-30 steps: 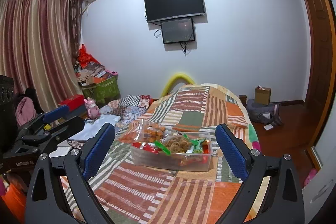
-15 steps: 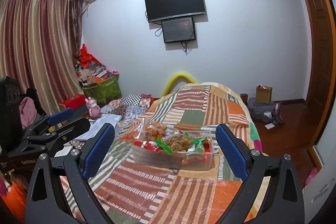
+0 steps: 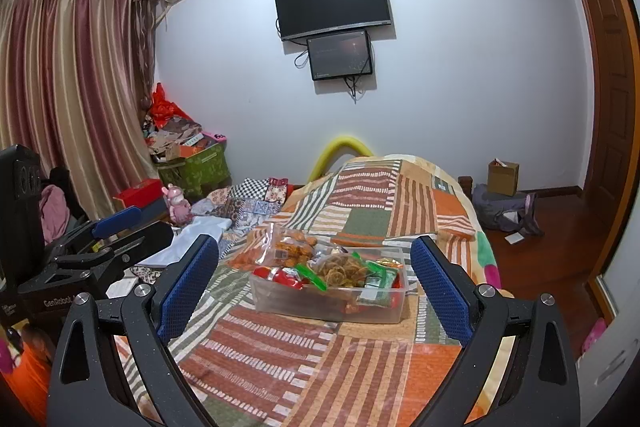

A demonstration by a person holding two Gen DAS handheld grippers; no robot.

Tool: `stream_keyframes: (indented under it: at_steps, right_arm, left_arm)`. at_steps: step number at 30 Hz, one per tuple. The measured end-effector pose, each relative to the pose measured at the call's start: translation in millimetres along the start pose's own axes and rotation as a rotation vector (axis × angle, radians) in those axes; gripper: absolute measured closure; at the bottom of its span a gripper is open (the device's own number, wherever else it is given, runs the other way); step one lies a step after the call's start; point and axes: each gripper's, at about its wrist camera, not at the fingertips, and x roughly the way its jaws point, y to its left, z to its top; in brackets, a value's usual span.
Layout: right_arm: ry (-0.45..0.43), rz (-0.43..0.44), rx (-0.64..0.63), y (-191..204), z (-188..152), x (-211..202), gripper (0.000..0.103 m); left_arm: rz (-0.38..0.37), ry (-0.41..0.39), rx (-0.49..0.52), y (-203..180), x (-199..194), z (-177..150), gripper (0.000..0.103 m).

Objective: Organize snacks

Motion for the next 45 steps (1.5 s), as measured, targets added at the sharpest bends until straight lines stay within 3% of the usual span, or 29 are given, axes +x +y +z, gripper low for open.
stream_keyframes:
  at_steps: [45]
  right_arm:
    - [0.015,-0.006,0.010,-3.5,-1.9,4.5,0.007]
  left_arm:
    - [-0.002,0.010,0.026,-3.7,4.3,-3.2,0.003]
